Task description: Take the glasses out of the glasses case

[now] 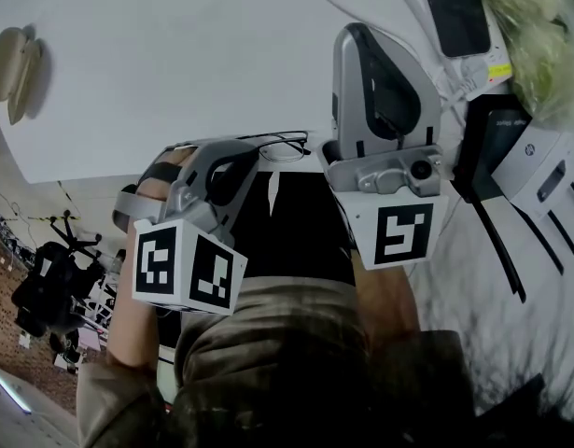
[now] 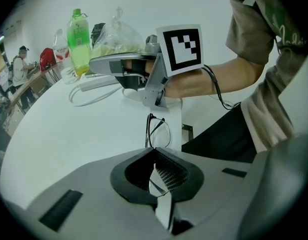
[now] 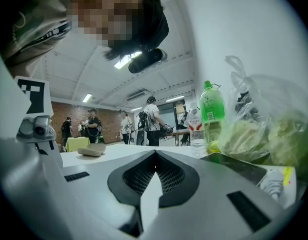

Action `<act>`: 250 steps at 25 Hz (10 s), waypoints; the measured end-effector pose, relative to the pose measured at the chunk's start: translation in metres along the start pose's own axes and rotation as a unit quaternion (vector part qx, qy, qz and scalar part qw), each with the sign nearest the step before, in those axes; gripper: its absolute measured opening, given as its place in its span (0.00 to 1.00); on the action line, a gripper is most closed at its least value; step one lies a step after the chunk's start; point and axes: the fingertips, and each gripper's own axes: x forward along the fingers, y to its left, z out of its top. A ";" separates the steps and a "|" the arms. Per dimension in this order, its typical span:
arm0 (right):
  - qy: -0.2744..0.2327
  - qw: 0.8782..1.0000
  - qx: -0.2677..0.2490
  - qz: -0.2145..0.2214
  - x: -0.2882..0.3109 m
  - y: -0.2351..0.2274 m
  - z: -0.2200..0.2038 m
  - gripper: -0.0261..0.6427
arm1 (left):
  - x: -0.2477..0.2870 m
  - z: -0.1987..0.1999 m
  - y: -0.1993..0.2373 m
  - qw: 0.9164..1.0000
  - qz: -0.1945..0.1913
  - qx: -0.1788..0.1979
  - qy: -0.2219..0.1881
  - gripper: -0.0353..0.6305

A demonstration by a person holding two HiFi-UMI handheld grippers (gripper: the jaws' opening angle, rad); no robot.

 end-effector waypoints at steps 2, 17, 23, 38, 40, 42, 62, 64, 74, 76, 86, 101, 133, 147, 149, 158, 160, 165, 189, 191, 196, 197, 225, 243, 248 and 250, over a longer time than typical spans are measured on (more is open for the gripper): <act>-0.005 1.000 0.005 -0.004 0.001 -0.003 0.002 0.06 | 0.002 0.001 0.000 1.000 0.003 0.001 0.002 0.08; -0.003 1.000 0.020 0.010 -0.002 -0.002 -0.003 0.06 | 0.011 0.007 -0.020 1.000 -0.011 -0.008 0.004 0.08; 0.003 1.000 0.023 0.009 -0.011 -0.002 -0.007 0.06 | 0.016 0.011 -0.023 1.000 -0.006 -0.005 0.009 0.08; -0.018 1.000 0.012 0.019 -0.013 0.000 0.003 0.06 | 0.021 0.015 -0.031 1.000 -0.008 0.002 0.010 0.08; -0.018 1.000 0.012 0.019 -0.012 0.000 0.003 0.06 | 0.022 0.014 -0.030 1.000 -0.007 0.005 0.014 0.08; -0.018 1.000 0.013 0.019 -0.012 0.000 0.003 0.06 | 0.023 0.015 -0.031 1.000 -0.013 0.001 0.011 0.08; -0.022 1.000 0.008 0.009 -0.015 -0.006 0.004 0.06 | 0.032 0.019 -0.032 0.999 0.003 0.042 0.025 0.08; -0.019 1.000 0.011 0.009 -0.015 -0.006 0.004 0.06 | 0.032 0.019 -0.032 0.999 0.002 0.039 0.024 0.08; -0.015 1.000 0.023 0.011 -0.014 -0.008 0.002 0.06 | 0.029 0.025 -0.032 1.000 -0.006 0.025 0.011 0.08; -0.017 0.999 0.026 0.014 -0.014 -0.009 0.002 0.06 | 0.028 0.028 -0.032 1.000 -0.013 0.014 0.000 0.08; -0.028 0.999 0.032 0.025 -0.015 -0.009 0.007 0.06 | 0.030 0.028 -0.031 1.000 -0.008 0.017 0.009 0.08; -0.026 0.999 0.024 0.034 -0.010 -0.007 0.010 0.06 | 0.023 0.032 -0.029 1.000 -0.011 0.014 0.001 0.09; 0.012 0.997 0.022 0.067 -0.015 0.010 0.000 0.06 | -0.082 0.096 0.042 0.894 0.268 -0.095 -0.345 0.34; 0.025 0.997 0.018 0.072 -0.019 0.038 0.010 0.06 | -0.111 0.056 0.097 0.855 0.310 -0.206 -0.360 0.07; 0.020 0.997 0.014 0.067 -0.016 0.042 0.020 0.06 | -0.123 0.058 0.096 0.852 0.320 -0.188 -0.369 0.07; 0.016 0.997 -0.028 0.065 -0.018 0.072 0.074 0.06 | -0.195 0.065 0.081 0.832 0.353 -0.164 -0.395 0.07; 0.011 0.998 -0.026 0.061 -0.019 0.077 0.087 0.06 | -0.198 0.062 0.077 0.844 0.325 -0.175 -0.389 0.07; 0.007 0.995 -0.038 0.088 -0.022 0.103 0.113 0.06 | -0.225 0.048 0.077 0.834 0.337 -0.205 -0.385 0.07; -0.021 0.990 -0.104 0.094 -0.042 0.171 0.247 0.06 | -0.377 0.047 0.046 0.754 0.418 -0.218 -0.458 0.07; -0.013 0.989 -0.113 0.095 -0.044 0.177 0.247 0.06 | -0.382 0.042 0.040 0.749 0.422 -0.220 -0.461 0.07; -0.015 0.989 -0.113 0.093 -0.046 0.189 0.244 0.06 | -0.380 0.028 0.037 0.748 0.441 -0.209 -0.449 0.07; -0.019 0.990 -0.109 0.090 -0.047 0.191 0.244 0.06 | -0.378 0.027 0.035 0.749 0.441 -0.207 -0.449 0.07; -0.041 0.991 -0.100 0.080 -0.154 0.223 0.241 0.06 | -0.368 0.043 -0.094 0.749 0.446 -0.193 -0.451 0.07; -0.053 0.994 -0.064 0.071 -0.308 0.269 0.212 0.06 | -0.342 0.025 -0.252 0.725 0.481 -0.202 -0.450 0.07; -0.053 0.994 -0.080 0.055 -0.320 0.273 0.225 0.06 | -0.341 0.024 -0.263 0.738 0.470 -0.192 -0.444 0.07; -0.057 0.994 -0.078 0.052 -0.324 0.275 0.228 0.06 | -0.346 0.023 -0.264 0.736 0.472 -0.190 -0.447 0.07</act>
